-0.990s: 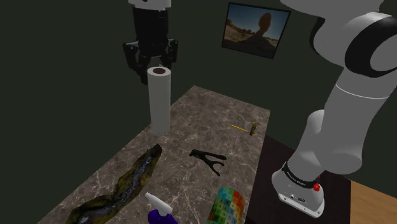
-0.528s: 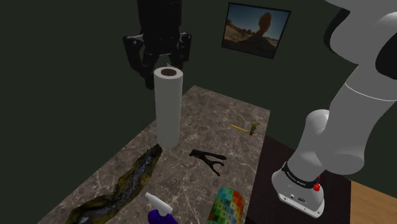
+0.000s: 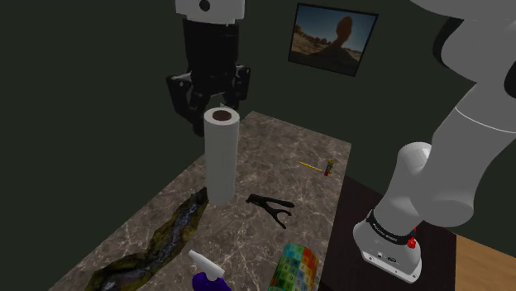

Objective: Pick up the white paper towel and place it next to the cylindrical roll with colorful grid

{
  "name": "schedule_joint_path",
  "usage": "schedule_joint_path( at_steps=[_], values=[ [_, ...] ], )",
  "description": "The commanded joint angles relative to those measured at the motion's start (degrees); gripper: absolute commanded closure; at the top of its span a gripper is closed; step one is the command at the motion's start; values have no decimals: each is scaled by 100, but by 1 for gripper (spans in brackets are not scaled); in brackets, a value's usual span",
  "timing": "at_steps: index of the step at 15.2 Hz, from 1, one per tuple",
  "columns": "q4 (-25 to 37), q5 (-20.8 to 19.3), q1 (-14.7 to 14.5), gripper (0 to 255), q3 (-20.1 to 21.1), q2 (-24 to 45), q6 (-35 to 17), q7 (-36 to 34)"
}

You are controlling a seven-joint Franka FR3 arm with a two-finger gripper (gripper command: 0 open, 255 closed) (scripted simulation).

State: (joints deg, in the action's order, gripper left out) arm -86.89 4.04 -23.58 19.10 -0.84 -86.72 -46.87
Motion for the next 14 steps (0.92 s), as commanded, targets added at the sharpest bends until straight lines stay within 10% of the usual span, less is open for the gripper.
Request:
schedule_joint_path(
  at_steps=[1, 14],
  values=[
    [-246, 23, 8, 255, -9, -73, -178, 28],
    [-1497, 98, 15, 255, -21, -287, -1222, 140]
  ],
)
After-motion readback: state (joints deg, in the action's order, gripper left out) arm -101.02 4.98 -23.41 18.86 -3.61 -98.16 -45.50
